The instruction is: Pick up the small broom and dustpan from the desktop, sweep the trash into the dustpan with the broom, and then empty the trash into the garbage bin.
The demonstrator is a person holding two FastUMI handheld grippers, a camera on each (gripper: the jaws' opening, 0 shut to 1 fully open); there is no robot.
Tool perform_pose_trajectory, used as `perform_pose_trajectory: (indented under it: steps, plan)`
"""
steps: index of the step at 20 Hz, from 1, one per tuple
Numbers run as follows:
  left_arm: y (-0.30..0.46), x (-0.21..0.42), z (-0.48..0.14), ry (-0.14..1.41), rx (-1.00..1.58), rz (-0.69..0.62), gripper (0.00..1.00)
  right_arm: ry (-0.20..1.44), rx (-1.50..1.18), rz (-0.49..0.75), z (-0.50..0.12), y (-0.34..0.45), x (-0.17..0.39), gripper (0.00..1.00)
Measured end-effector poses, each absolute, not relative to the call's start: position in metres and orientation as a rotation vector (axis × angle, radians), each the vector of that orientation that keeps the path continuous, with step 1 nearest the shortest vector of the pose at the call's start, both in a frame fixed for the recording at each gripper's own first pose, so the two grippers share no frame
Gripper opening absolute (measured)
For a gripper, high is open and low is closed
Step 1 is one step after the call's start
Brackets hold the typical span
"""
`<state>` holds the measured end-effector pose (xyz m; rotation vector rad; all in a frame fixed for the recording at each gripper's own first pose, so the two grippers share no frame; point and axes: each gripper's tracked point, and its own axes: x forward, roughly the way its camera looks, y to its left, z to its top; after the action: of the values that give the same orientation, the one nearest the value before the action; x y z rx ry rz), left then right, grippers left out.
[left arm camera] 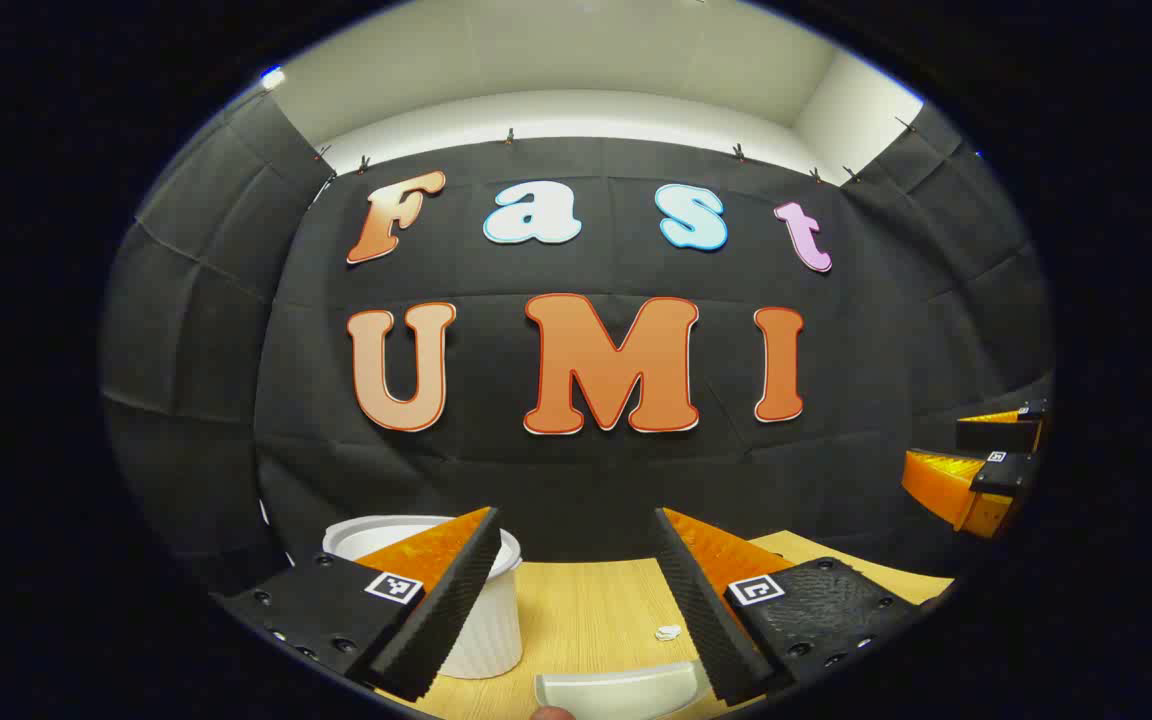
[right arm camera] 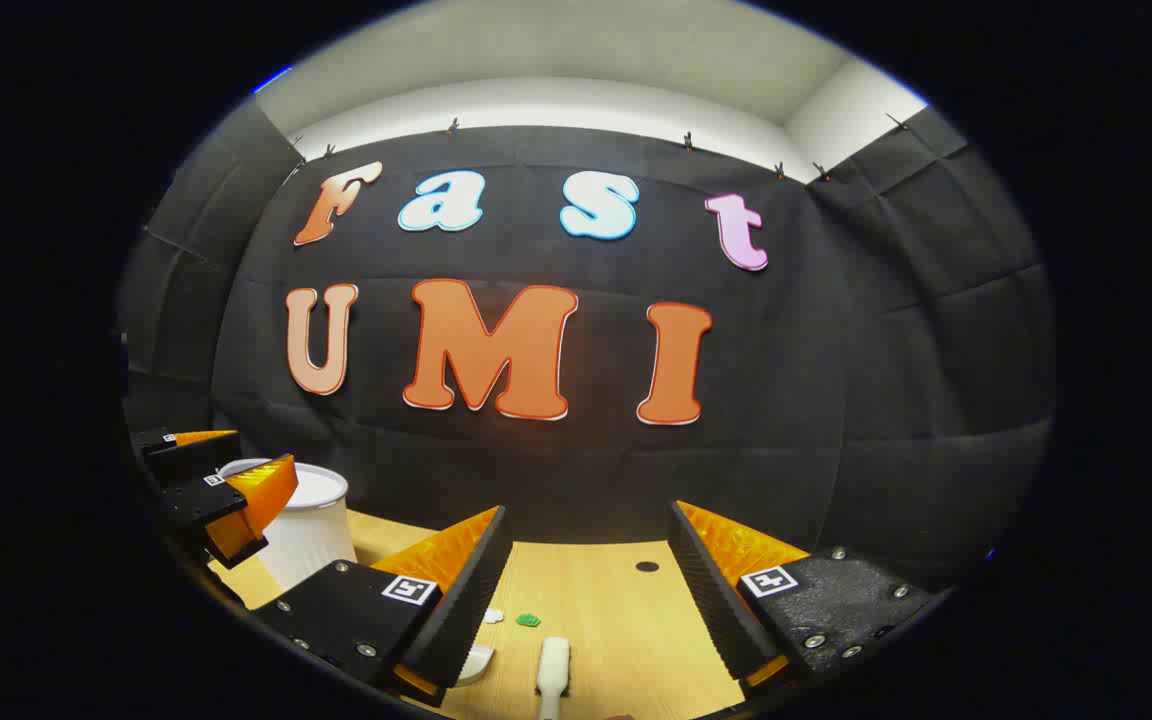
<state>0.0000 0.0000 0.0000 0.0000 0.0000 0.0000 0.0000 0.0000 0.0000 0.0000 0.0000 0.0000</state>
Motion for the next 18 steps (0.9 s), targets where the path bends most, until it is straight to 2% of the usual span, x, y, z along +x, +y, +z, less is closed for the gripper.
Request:
perform_pose_trajectory:
  steps: [8, 18]
  plan:
    - [-0.005, 0.007, -0.003, 0.033, -0.022, 0.053, 0.95, 0.009, 0.007, 0.090, -0.005, 0.004, 0.013, 0.94]
    - [-0.022, 0.010, -0.012, 0.067, -0.007, 0.039, 0.94, 0.027, 0.009, 0.133, -0.014, 0.005, 0.018, 0.95]
